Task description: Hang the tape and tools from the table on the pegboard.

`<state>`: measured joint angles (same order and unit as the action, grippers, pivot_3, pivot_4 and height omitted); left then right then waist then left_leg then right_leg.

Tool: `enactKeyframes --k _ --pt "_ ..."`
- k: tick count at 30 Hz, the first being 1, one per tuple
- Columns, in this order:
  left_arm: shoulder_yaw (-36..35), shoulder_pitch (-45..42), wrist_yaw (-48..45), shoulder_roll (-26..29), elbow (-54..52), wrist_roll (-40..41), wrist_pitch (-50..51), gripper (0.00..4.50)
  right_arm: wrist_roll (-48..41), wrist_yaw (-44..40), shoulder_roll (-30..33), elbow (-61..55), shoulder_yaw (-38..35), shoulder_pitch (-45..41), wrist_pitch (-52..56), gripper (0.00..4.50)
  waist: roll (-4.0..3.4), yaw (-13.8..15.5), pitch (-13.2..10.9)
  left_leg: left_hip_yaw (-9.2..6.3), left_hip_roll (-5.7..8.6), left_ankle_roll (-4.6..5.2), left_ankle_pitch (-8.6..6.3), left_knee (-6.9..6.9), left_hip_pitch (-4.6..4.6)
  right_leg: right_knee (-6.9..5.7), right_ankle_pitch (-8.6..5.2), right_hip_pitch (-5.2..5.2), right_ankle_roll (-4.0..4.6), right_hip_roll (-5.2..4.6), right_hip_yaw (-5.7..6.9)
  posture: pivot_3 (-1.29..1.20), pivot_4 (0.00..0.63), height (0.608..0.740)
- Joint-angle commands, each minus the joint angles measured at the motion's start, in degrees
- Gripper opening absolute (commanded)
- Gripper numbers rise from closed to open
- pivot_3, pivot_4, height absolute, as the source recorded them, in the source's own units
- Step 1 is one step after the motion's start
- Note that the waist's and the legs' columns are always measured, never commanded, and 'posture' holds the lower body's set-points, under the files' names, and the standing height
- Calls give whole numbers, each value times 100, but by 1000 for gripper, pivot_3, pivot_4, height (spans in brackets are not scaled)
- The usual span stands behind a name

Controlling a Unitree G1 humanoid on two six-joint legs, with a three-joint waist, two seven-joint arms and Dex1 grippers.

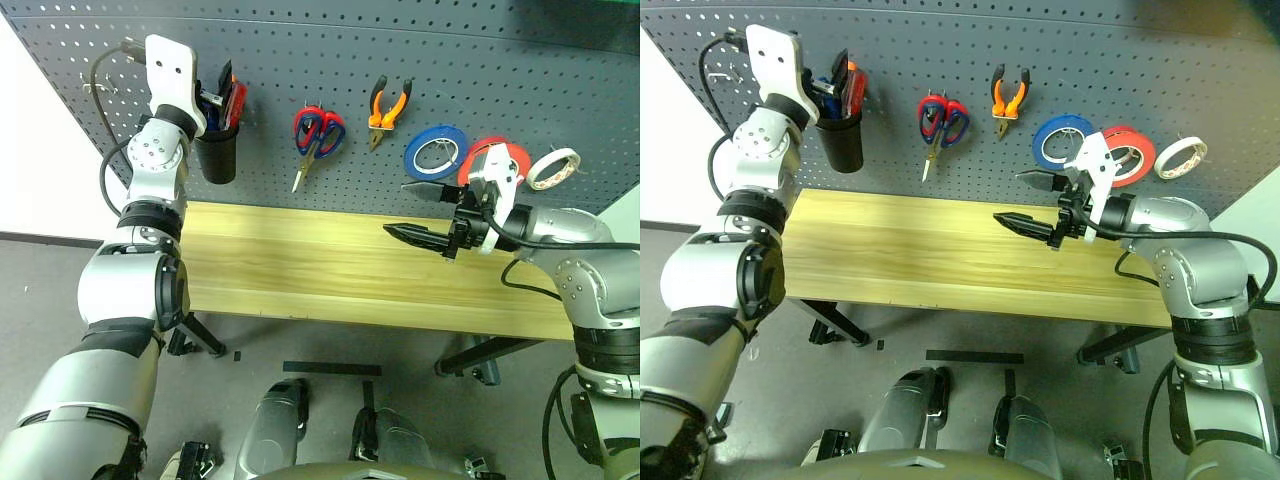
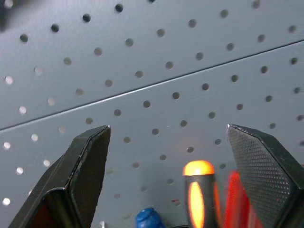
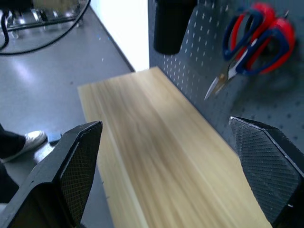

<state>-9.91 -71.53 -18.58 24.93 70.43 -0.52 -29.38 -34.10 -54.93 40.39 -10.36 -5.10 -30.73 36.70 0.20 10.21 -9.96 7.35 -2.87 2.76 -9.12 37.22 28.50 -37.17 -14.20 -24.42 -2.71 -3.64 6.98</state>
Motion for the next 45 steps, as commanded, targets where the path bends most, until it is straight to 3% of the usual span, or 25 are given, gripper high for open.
enactKeyframes --k 1,6,12,17,20,26,32,37,45 --pt "-120 157 -731 137 -667 387 -176 4092 -334 -8 -111 -73 -289 -285 -19 4500 2 -28 15 1 0 0 0 0 0 0 0 0 0 0 -1 198 49 732" --pt "-223 812 -1567 402 -1736 896 104 4092 -666 188 -285 -87 -471 -591 67 4500 1 -88 83 11 -1 0 0 -5 -6 -2 0 -3 0 0 -11 222 41 732" --pt "-212 2034 -2725 538 -3744 1850 1253 4092 -761 224 -318 -19 -478 -621 98 4500 -3 -80 166 16 -1 5 -4 -5 -9 -2 0 -1 -1 -3 -16 243 44 732" --pt "-191 3389 -2250 410 -5297 2099 2822 4092 -871 651 -580 -273 -515 -295 190 4500 4 -61 263 19 -3 9 -8 -9 -16 -3 0 -1 -1 -3 -27 244 49 732" --pt "-23 4249 -1986 200 -5919 1886 2980 4092 -930 927 -832 -564 -454 128 203 4500 1 -10 312 18 -8 34 -25 -10 -18 -3 -1 -1 -1 -5 -34 239 51 732" --pt "250 5347 -1479 -457 -6097 1538 2801 4092 -772 1397 -1442 -698 -160 663 67 4500 1 22 348 23 -17 41 -50 -13 -30 -3 -2 -2 -2 -15 -50 225 75 732" --pt "466 5608 -1066 -902 -6220 1388 3043 4092 -688 1490 -1583 -762 77 768 95 4500 1 36 348 26 -17 41 -54 -28 -44 4 -12 -21 16 -26 -56 223 94 732" --pt "344 5469 -1028 -904 -6245 1487 3018 4092 -485 1355 -1493 -328 195 336 -10 4500 -2 -6 346 42 -15 41 -54 -47 -63 7 -14 -17 18 -45 -63 231 116 732" --pt "235 5505 -1583 -606 -6537 1867 2869 4092 129 889 -1473 790 446 -315 -535 4500 -2 74 346 54 -5 42 -54 -63 -81 8 -12 -11 8 -48 -62 330 91 732"
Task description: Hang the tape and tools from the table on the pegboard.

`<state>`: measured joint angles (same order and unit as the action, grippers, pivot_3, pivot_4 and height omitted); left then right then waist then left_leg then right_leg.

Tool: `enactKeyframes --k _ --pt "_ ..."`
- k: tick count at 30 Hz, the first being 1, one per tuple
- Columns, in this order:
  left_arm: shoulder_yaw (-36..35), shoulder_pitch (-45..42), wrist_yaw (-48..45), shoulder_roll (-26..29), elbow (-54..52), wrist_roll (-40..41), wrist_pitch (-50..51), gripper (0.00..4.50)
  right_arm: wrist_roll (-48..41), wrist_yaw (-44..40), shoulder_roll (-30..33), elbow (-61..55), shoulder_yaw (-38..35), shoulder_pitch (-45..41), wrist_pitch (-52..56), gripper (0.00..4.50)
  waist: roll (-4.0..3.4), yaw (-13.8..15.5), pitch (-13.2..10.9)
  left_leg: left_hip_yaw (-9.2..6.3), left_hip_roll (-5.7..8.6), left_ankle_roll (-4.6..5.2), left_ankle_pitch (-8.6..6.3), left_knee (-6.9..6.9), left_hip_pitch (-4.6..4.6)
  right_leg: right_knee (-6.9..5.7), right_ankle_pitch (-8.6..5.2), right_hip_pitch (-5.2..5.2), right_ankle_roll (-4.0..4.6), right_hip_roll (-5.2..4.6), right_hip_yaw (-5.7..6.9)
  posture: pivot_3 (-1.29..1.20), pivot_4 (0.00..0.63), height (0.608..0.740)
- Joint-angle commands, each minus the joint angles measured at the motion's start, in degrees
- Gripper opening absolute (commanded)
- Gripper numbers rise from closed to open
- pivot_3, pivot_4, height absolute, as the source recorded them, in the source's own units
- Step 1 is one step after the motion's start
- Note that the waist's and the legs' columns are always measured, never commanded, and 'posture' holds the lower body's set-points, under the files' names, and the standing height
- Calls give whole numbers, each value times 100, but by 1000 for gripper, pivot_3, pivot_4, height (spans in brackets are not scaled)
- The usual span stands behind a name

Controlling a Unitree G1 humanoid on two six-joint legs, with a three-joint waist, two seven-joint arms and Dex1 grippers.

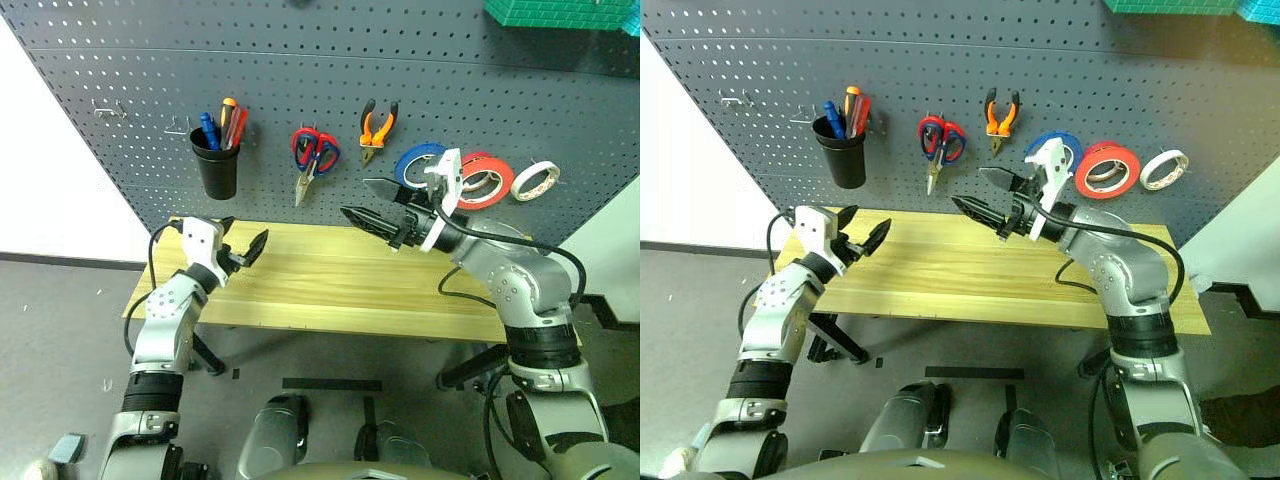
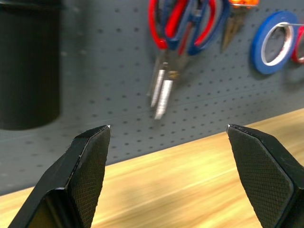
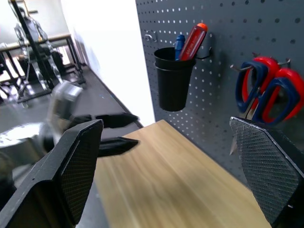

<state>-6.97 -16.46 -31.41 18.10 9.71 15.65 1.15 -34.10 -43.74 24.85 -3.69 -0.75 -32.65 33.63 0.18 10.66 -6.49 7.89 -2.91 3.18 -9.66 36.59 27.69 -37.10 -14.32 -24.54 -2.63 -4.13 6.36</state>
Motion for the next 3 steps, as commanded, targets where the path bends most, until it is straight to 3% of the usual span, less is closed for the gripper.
enactKeyframes --k 1,3 --pt "-79 48 -453 154 -552 325 -174 4092 226 -347 178 176 69 -87 -271 4500 0 82 1 1 2 0 0 0 0 0 0 0 0 -1 0 331 79 732" --pt "-129 115 -748 287 -652 500 -93 4092 352 -512 305 265 125 -75 -311 4500 -1 108 1 12 2 1 -1 -2 0 0 1 0 0 -6 0 330 64 732"
